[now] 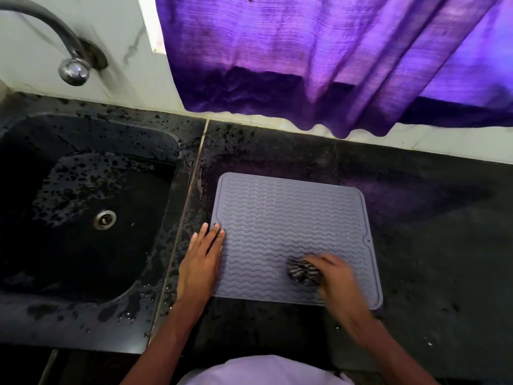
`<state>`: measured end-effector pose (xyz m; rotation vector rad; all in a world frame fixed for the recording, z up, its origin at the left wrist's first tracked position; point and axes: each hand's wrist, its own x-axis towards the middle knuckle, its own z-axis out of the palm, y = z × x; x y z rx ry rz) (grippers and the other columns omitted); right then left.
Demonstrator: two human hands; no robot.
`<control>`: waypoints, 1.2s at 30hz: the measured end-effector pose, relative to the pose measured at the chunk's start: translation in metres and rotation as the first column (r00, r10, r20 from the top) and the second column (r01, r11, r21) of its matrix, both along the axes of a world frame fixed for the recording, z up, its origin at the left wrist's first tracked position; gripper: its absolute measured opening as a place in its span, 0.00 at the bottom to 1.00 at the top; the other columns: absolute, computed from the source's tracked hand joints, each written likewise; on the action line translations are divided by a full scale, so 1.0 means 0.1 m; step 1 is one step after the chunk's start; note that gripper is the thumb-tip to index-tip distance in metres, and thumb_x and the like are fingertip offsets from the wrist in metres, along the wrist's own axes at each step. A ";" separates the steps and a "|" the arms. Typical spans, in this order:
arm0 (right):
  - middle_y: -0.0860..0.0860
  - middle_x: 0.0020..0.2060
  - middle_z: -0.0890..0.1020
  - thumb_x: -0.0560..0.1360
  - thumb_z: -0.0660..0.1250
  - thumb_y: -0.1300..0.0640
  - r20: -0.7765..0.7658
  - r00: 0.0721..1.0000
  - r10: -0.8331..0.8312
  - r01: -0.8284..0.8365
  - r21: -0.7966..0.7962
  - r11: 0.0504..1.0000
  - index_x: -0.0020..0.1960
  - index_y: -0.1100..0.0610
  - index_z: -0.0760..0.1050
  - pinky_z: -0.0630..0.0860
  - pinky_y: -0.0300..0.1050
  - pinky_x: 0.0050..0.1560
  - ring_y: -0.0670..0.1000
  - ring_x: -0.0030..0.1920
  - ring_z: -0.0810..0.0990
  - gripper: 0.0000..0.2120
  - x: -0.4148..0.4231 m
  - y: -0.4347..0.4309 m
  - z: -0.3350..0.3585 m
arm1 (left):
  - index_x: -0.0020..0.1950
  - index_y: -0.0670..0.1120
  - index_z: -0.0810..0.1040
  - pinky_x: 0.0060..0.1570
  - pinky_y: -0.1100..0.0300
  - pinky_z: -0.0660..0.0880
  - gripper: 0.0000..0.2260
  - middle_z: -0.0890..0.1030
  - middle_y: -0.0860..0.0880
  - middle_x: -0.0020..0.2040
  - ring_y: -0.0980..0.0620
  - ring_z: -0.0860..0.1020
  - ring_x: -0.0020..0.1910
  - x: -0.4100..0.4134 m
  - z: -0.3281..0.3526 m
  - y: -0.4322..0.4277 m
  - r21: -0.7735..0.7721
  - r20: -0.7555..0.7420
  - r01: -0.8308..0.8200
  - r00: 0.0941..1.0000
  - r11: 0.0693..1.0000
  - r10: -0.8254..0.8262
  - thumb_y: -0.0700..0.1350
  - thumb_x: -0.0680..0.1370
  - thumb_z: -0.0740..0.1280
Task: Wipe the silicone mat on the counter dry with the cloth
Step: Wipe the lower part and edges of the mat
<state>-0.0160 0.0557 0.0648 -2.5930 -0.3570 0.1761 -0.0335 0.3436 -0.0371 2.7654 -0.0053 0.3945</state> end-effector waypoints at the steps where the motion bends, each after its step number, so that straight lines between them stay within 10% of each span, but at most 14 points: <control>1: 0.50 0.49 0.81 0.56 0.63 0.69 0.003 0.998 0.070 -0.070 -0.008 0.998 0.58 0.52 0.80 0.71 0.33 0.54 0.55 0.49 0.80 0.32 -0.01 0.18 -0.06 | 0.71 0.38 0.75 0.79 0.55 0.50 0.31 0.73 0.42 0.74 0.43 0.64 0.76 -0.01 0.01 0.00 0.012 0.001 -0.003 1.000 1.000 0.003 0.27 0.69 0.75; 6: 0.48 0.48 0.79 0.62 0.72 0.66 -0.029 0.977 0.213 -0.214 -0.041 0.976 0.58 0.44 0.74 0.79 0.49 0.46 0.54 0.51 0.79 0.29 -0.10 0.78 -0.25 | 0.72 0.40 0.74 0.79 0.53 0.52 0.21 0.73 0.44 0.74 0.41 0.67 0.76 -0.01 0.07 0.03 0.019 0.004 0.038 0.999 0.999 -0.038 0.47 0.87 0.49; 21: 0.57 0.45 0.83 0.53 0.67 0.79 -0.014 0.942 -0.335 0.323 -0.225 0.919 0.51 0.57 0.84 0.75 0.46 0.50 0.62 0.46 0.83 0.31 0.00 -1.42 0.07 | 0.71 0.40 0.76 0.79 0.56 0.51 0.19 0.72 0.45 0.74 0.45 0.65 0.76 0.00 0.03 0.00 -0.078 -0.035 -0.013 0.999 0.997 0.010 0.44 0.83 0.56; 29: 0.48 0.49 0.79 0.62 0.61 0.65 0.017 0.995 0.100 -0.101 0.048 0.994 0.60 0.47 0.78 0.74 0.44 0.54 0.50 0.51 0.76 0.29 -0.13 0.50 -0.11 | 0.72 0.44 0.75 0.71 0.49 0.69 0.25 0.72 0.48 0.75 0.42 0.68 0.75 0.10 0.12 -0.11 -0.231 -0.141 -0.093 0.988 0.968 0.061 0.29 0.77 0.67; 36: 0.49 0.49 0.78 0.65 0.61 0.64 0.028 0.967 0.255 -0.251 -0.097 0.963 0.58 0.46 0.76 0.78 0.50 0.50 0.55 0.52 0.78 0.24 -0.16 0.58 -0.28 | 0.72 0.40 0.75 0.75 0.47 0.64 0.29 0.73 0.45 0.74 0.47 0.70 0.73 0.08 0.06 -0.04 -0.172 -0.069 -0.013 0.998 0.985 0.001 0.24 0.72 0.66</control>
